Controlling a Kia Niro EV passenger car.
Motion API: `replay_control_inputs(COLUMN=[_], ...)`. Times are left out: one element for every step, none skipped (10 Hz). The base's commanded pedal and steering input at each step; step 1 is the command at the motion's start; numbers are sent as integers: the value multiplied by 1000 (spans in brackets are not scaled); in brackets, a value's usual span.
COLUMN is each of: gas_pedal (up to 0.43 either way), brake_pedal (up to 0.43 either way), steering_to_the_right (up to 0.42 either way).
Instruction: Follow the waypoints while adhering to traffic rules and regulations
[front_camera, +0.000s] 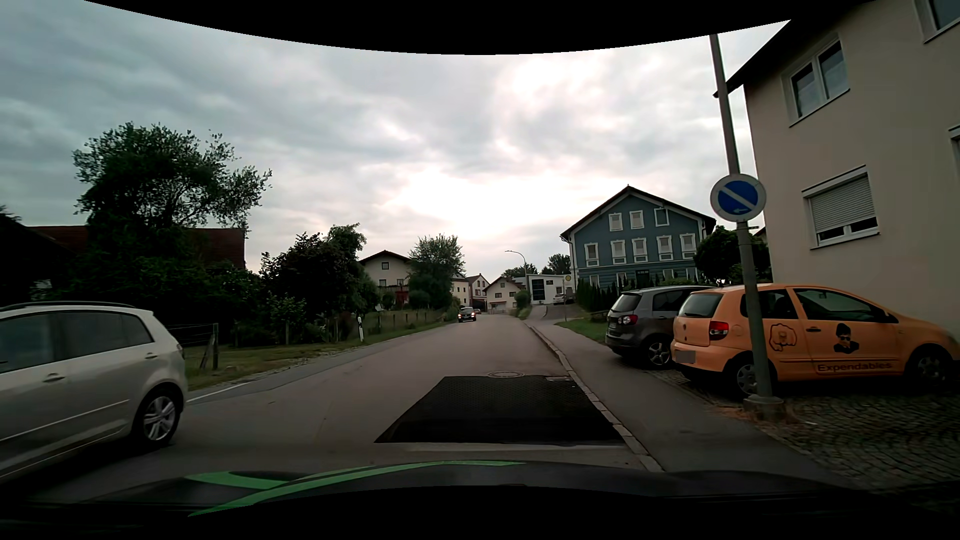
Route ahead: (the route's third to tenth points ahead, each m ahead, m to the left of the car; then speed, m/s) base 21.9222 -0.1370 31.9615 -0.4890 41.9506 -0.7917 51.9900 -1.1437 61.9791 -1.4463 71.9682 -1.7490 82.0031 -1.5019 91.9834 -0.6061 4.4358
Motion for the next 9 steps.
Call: replay_control_inputs(gas_pedal=[268, 268, 268, 268, 268, 268, 268, 268, 268], brake_pedal=[0, 0, 0, 0, 0, 0, 0, 0, 0], steering_to_the_right=[-20, -18, -16, -13, -10, -9, -3, 4, 9])
